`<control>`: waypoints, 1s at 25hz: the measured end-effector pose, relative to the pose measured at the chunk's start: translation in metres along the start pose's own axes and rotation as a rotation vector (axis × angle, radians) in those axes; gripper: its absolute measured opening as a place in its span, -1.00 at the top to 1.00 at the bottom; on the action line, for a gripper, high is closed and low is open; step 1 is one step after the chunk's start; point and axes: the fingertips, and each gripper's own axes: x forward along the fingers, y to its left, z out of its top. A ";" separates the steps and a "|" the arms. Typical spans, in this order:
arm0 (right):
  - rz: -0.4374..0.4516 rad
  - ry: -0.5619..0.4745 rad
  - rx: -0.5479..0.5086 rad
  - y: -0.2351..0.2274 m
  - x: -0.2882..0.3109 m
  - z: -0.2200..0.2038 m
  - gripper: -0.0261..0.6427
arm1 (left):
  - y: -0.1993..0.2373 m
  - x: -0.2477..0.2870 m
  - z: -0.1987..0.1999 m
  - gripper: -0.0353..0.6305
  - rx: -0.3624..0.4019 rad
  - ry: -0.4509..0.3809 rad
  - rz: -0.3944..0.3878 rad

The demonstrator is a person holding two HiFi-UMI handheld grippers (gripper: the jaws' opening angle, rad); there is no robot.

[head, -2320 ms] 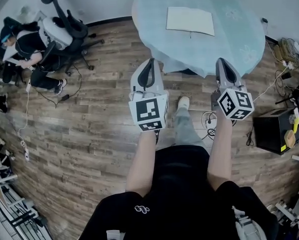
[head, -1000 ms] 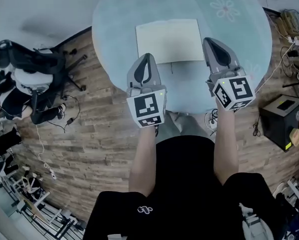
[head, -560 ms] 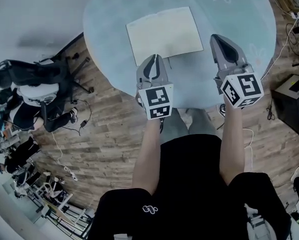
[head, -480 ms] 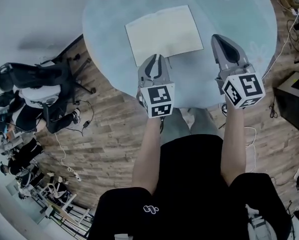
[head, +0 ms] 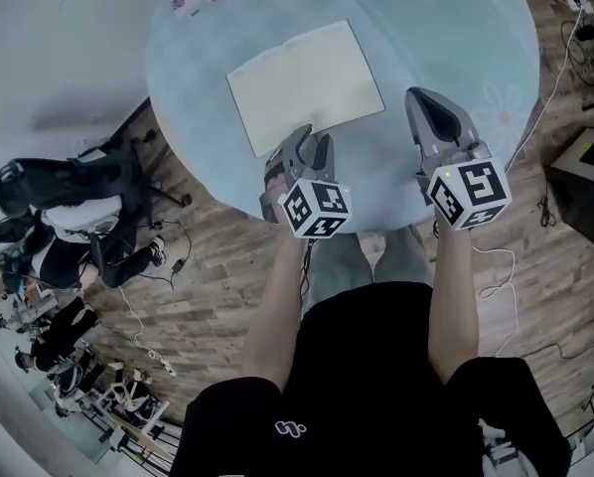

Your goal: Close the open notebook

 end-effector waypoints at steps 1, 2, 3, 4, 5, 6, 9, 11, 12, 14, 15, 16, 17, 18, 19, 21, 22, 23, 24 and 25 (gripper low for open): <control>0.002 0.004 0.005 0.000 0.001 -0.002 0.89 | -0.002 0.003 0.000 0.43 0.023 0.012 -0.005; 0.003 0.009 0.008 -0.002 0.001 -0.005 0.89 | -0.005 0.007 0.001 0.43 0.047 0.023 -0.008; 0.002 0.013 0.009 -0.004 0.001 -0.006 0.89 | -0.009 0.011 0.004 0.43 0.074 0.032 -0.012; 0.001 0.016 0.011 -0.006 0.002 -0.008 0.89 | -0.012 0.015 0.006 0.42 0.102 0.041 -0.014; -0.001 0.018 0.012 -0.007 0.002 -0.009 0.89 | -0.013 0.018 0.007 0.42 0.131 0.049 -0.014; -0.002 0.020 0.015 -0.007 0.003 -0.010 0.89 | -0.014 0.021 0.008 0.42 0.157 0.056 -0.012; -0.002 0.025 0.022 -0.008 0.005 -0.013 0.89 | -0.018 0.028 0.009 0.42 0.212 0.077 -0.015; -0.001 0.029 0.025 -0.009 0.005 -0.014 0.89 | -0.022 0.031 0.008 0.42 0.243 0.090 -0.019; -0.001 0.031 0.025 -0.009 0.005 -0.015 0.89 | -0.023 0.032 0.009 0.43 0.263 0.094 -0.011; 0.001 0.034 0.026 -0.010 0.007 -0.016 0.89 | -0.021 0.034 0.011 0.44 0.304 0.101 0.018; 0.001 0.036 0.027 -0.010 0.007 -0.017 0.89 | -0.020 0.035 0.011 0.45 0.324 0.105 0.034; 0.001 0.039 0.029 -0.011 0.007 -0.018 0.89 | -0.020 0.036 0.012 0.47 0.344 0.109 0.047; 0.001 0.041 0.031 -0.011 0.006 -0.019 0.89 | -0.021 0.037 0.013 0.50 0.366 0.112 0.058; 0.001 0.043 0.031 -0.012 0.006 -0.020 0.89 | -0.021 0.038 0.014 0.53 0.388 0.115 0.068; 0.003 0.045 0.031 -0.012 0.007 -0.021 0.89 | -0.022 0.039 0.015 0.54 0.407 0.117 0.079; 0.008 0.048 0.029 -0.011 0.007 -0.021 0.89 | -0.022 0.038 0.015 0.58 0.421 0.117 0.101; 0.010 0.049 0.028 -0.011 0.007 -0.021 0.89 | -0.023 0.038 0.014 0.62 0.415 0.115 0.108; 0.011 0.049 0.026 -0.010 0.007 -0.021 0.89 | -0.024 0.038 0.013 0.67 0.404 0.111 0.114; 0.013 0.050 0.024 -0.010 0.007 -0.020 0.89 | -0.025 0.037 0.013 0.69 0.388 0.106 0.121; 0.014 0.052 0.021 -0.010 0.007 -0.020 0.89 | -0.026 0.036 0.013 0.70 0.371 0.102 0.127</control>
